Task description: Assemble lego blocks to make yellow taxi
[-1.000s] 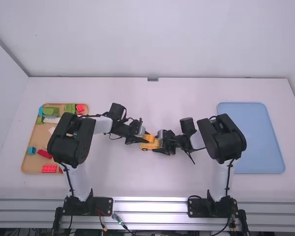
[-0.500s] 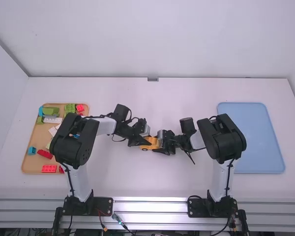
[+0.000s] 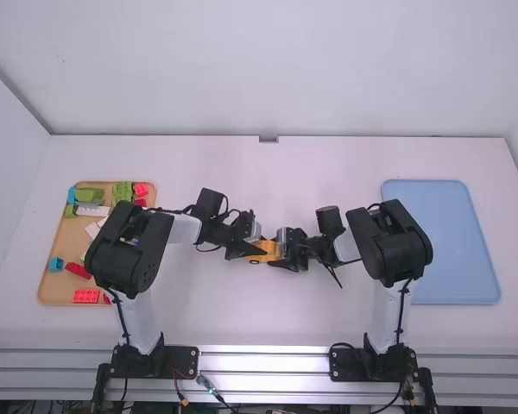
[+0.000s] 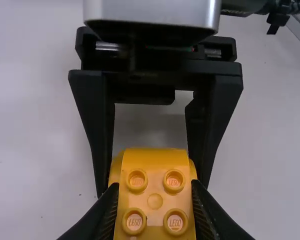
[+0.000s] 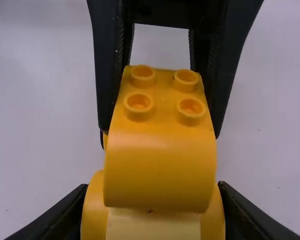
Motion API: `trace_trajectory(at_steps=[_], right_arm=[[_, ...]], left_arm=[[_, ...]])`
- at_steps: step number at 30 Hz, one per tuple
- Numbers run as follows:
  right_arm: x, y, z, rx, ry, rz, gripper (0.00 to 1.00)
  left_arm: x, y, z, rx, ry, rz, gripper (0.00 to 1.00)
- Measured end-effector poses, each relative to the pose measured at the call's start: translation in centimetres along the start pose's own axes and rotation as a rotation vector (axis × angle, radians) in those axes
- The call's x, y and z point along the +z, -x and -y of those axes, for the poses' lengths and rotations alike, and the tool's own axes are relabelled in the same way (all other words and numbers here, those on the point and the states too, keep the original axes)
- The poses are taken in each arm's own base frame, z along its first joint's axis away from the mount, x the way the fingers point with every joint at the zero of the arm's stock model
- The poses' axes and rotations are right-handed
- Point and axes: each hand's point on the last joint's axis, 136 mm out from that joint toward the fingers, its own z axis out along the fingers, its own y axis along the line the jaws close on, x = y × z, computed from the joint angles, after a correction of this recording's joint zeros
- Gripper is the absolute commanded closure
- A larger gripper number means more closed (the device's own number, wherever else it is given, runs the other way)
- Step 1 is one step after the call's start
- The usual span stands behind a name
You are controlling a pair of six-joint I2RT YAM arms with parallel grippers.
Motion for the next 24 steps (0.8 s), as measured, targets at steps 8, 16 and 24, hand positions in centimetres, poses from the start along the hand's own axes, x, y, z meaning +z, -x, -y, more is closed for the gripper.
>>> trace_trajectory(at_steps=[8,16,24], right_arm=[[0.0,0.1,-0.2,0.002,0.009,0.004,0.49],[0.0,0.1,-0.3,0.002,0.014,0.008,0.49],[-0.3,0.0,0.0,0.014,0.003,0.011,0.48]], left_arm=[[-0.1,-0.3,0.5,-0.013,0.020,0.013,0.98],[0.5,-0.4,0.6,0.013,0.043,-0.054,0.98],[1.1,-0.8,0.7,0.049,0.080,-0.141,0.98]])
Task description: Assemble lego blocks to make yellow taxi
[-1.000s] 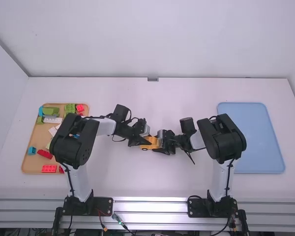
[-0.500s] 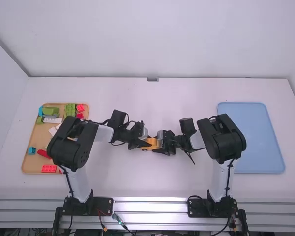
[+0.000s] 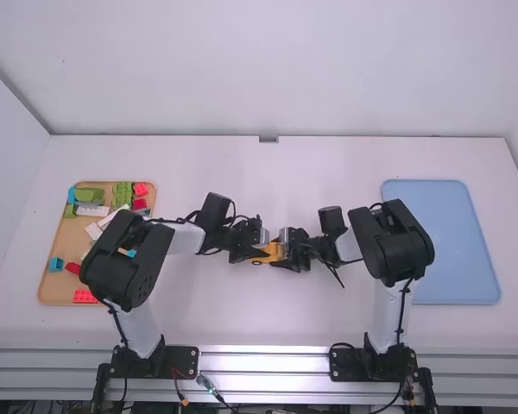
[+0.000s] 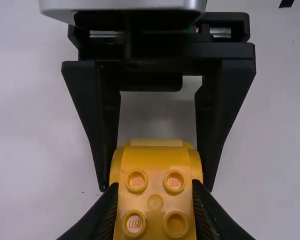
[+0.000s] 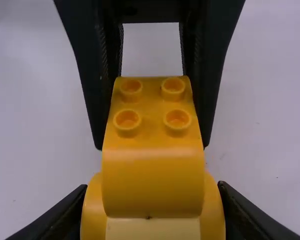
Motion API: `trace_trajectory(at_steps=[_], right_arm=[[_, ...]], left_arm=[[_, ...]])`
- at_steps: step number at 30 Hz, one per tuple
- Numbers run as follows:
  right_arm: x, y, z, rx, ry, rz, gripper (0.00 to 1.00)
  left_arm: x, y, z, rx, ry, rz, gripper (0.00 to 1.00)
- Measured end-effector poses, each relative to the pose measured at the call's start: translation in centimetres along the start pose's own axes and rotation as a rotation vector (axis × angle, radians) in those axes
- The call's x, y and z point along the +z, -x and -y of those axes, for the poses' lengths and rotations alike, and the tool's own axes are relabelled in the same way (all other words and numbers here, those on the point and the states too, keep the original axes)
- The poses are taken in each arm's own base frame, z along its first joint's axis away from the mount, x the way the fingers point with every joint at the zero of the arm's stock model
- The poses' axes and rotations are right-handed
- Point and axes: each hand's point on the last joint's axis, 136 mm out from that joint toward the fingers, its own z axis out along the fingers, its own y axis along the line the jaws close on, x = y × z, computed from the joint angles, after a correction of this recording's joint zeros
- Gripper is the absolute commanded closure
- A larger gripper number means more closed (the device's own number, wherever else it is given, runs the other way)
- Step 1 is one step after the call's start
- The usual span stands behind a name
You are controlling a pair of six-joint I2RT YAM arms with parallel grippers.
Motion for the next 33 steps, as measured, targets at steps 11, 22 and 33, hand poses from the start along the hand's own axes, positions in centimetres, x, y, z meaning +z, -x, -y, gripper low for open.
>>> trace_trajectory(at_steps=[11,22,33], right_arm=[[0.01,0.00,0.03,0.002,-0.002,-0.001,0.48],[0.01,-0.03,0.05,0.004,-0.003,-0.003,0.45],[0.10,-0.01,0.16,0.003,-0.006,-0.007,0.45]], left_arm=[[0.10,-0.13,0.02,0.028,0.044,0.006,0.89],[0.07,0.20,-0.32,0.020,0.035,0.002,0.78],[0.91,-0.61,-0.26,0.011,0.028,-0.032,0.60]])
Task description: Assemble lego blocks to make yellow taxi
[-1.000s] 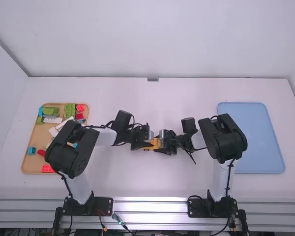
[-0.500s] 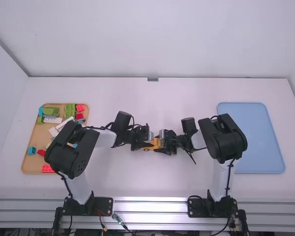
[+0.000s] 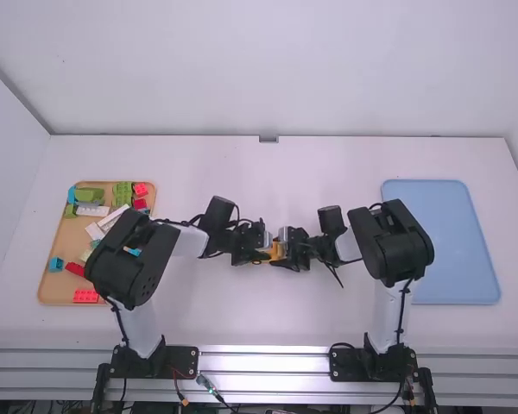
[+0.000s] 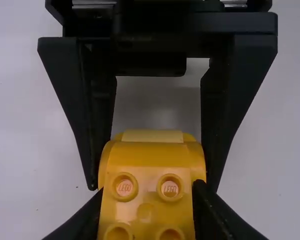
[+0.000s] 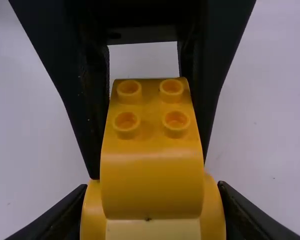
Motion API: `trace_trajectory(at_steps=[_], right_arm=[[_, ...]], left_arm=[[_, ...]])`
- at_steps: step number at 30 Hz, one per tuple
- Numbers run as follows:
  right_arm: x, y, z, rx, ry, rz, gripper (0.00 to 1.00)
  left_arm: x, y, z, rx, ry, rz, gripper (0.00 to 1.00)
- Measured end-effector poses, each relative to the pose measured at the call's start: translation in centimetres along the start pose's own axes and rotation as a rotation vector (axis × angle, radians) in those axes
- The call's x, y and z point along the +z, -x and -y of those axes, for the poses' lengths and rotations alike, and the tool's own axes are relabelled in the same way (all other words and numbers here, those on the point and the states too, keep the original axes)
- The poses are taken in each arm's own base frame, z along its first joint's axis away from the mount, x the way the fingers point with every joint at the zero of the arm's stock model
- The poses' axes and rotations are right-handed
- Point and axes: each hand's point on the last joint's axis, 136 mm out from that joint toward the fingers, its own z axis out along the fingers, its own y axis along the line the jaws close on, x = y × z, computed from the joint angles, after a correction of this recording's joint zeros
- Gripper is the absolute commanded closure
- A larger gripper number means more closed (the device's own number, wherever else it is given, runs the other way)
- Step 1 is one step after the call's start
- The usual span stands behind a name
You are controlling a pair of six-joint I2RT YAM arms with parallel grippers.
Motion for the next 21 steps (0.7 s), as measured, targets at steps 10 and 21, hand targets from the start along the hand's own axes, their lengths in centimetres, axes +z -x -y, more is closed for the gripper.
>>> trace_trajectory(at_steps=[10,21], right_arm=[[0.00,-0.01,-0.01,0.000,0.000,0.000,0.45],[0.18,0.03,-0.16,-0.002,0.005,-0.003,0.45]], left_arm=[[0.00,0.00,-0.10,0.003,0.004,-0.001,0.63],[-0.33,-0.11,0.07,-0.005,0.006,-0.022,0.60]])
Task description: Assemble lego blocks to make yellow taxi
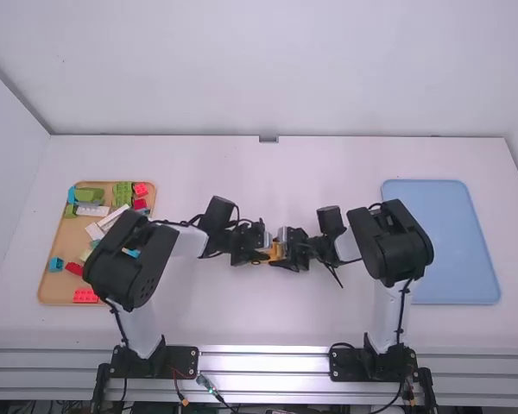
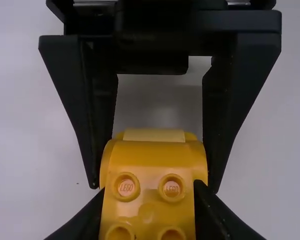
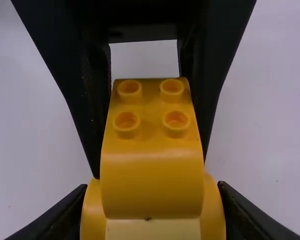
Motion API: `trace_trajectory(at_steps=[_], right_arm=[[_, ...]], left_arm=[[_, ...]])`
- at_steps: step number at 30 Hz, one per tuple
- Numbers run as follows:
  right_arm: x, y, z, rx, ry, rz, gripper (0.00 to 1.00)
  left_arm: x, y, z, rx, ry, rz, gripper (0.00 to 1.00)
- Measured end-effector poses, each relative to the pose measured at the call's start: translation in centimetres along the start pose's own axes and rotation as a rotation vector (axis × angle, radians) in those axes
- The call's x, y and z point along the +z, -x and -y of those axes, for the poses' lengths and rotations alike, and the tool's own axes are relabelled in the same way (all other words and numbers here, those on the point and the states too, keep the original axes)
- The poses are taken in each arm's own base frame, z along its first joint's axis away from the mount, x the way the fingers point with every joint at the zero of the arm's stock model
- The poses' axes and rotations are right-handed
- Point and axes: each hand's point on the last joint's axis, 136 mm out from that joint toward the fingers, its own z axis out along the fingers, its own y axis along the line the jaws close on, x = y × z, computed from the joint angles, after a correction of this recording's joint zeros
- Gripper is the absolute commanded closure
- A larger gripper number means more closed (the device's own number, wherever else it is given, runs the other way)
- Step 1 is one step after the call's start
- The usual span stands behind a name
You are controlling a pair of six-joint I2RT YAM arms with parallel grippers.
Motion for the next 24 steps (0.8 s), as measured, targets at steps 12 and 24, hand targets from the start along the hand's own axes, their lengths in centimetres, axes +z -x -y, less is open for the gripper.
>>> trace_trajectory(at_steps=[12,24], right_arm=[[0.3,0.1,0.0,-0.002,0.002,-0.006,0.45],[0.3,0.1,0.3,0.003,-0.008,-0.013,0.45]], left_arm=[[-1.4,-0.6,0.1,-0.032,-0.007,0.025,0.53],[-5.7,-0.2,-1.6,-0.062,0.032,0.175,0.44]])
